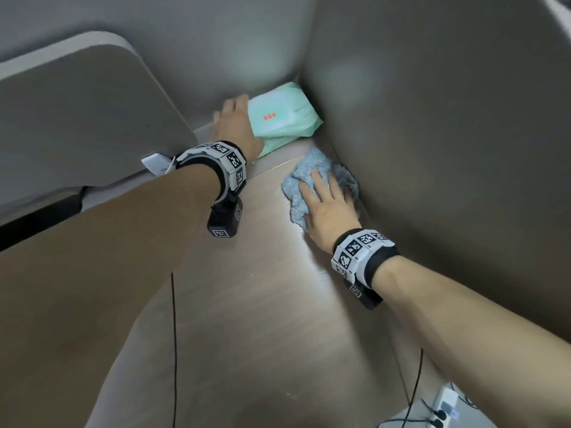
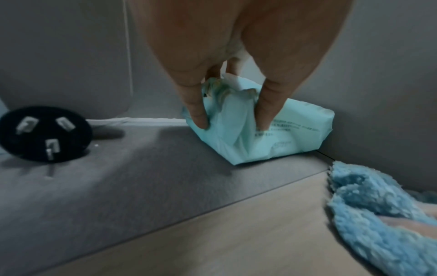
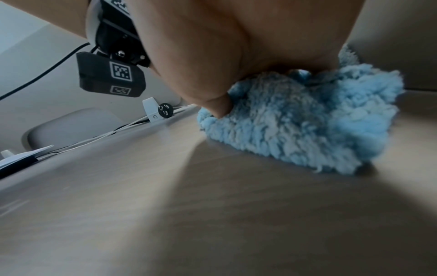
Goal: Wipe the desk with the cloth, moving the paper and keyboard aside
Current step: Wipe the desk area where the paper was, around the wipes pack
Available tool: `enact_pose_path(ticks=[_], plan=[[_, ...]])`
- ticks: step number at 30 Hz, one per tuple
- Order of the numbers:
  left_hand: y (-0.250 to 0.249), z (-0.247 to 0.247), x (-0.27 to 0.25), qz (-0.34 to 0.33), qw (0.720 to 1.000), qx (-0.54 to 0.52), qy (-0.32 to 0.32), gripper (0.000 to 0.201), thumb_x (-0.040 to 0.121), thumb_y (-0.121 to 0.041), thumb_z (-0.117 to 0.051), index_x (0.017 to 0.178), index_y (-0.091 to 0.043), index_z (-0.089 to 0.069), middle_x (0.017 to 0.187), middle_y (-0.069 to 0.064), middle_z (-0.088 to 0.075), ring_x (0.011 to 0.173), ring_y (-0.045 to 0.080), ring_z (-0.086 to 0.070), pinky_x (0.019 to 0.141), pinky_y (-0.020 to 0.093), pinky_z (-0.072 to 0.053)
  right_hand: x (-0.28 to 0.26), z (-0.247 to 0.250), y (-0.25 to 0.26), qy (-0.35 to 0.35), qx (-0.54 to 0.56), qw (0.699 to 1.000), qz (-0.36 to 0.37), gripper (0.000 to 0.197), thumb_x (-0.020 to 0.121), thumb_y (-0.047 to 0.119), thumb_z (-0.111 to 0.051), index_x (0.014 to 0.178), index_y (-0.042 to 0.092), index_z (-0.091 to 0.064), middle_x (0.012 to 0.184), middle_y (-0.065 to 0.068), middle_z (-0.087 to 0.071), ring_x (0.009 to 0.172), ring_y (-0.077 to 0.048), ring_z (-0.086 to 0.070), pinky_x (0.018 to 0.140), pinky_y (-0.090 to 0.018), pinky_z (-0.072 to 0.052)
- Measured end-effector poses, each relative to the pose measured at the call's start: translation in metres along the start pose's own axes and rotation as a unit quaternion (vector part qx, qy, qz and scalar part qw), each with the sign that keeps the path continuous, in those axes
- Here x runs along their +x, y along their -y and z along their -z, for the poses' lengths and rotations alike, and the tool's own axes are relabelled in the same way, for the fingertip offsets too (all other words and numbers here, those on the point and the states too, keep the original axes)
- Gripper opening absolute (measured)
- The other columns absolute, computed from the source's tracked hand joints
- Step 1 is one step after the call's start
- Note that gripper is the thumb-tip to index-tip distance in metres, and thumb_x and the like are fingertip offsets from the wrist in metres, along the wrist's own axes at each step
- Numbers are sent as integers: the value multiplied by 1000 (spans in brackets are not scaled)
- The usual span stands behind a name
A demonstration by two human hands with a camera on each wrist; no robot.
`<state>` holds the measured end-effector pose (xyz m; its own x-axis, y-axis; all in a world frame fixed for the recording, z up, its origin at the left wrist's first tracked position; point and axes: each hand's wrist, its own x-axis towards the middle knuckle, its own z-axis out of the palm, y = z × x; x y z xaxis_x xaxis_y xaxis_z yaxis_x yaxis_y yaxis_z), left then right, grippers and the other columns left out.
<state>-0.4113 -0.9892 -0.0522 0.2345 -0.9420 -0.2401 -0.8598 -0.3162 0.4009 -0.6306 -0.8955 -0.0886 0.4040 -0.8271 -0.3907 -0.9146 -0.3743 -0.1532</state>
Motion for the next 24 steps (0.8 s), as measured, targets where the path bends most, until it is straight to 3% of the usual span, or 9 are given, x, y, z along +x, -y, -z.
enact_pose_path(ticks=[3,6,8,12,18,24], plan=[[-1,-2,-4,-6,1000,-2,8,84,74,-13,-68,147,-11,-27,155,14,-27,140,40,-27,115,41,-27,0,0,-1,4,1,1000,3,69,95,32,-49,155,23,-17,165,-4,1,150,-34,-2,114,-59,-22],[4,2,-25,-5,1000,-6,13,90,80,-6,-67,153,-15,-15,162,12,-7,147,38,-13,119,41,-19,1,3,-5,-5,19,1000,18,74,91,31,-55,155,22,-19,165,-6,-5,148,-35,-9,111,-59,-29],[14,10,-46,-8,1000,-15,10,87,80,-6,-65,152,-14,-18,160,13,-15,145,36,-20,119,40,-22,-1,5,-6,-24,49,998,26,79,85,28,-62,153,19,-24,163,-10,-11,143,-40,-18,108,-57,-34],[44,24,-97,1,999,-25,39,67,85,-9,-62,145,-14,-34,144,13,-43,131,32,-43,109,41,-37,-4,5,1,-45,74,996,-11,76,82,25,-63,150,19,-30,161,-12,-17,137,-43,-25,110,-56,-31],[113,33,-175,28,996,2,85,48,89,-16,-58,136,-16,-46,133,9,-54,121,29,-52,103,40,-42,-11,-3,35,13,22,997,-71,79,79,33,-61,149,25,-25,161,-11,-12,143,-43,-15,116,-55,-20],[162,59,-221,51,997,-20,51,43,90,-21,-59,131,-14,-50,129,9,-58,114,28,-57,98,40,-45,-15,-6,52,27,10,996,-87,72,83,41,-58,144,26,-25,158,-13,-17,139,-44,-23,111,-56,-29]])
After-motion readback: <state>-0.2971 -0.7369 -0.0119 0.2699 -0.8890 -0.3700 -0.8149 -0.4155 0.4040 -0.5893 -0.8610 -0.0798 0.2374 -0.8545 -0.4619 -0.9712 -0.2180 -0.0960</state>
